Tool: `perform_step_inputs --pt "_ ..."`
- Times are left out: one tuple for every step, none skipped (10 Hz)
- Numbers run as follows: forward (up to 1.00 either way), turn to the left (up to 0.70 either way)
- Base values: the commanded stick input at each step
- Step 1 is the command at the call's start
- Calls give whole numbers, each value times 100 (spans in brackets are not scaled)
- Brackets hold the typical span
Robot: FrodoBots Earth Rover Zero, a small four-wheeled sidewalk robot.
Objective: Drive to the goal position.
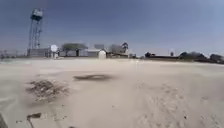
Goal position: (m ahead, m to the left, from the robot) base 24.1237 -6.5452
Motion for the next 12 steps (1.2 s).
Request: perform_step_inputs --pt "85 0" --pt "85 0" --pt "85 0" --pt "85 0" --pt "85 0" --pt "85 0" --pt "85 0" --pt "85 0" --pt "85 0" --pt "85 0" --pt "85 0" --pt "85 0"
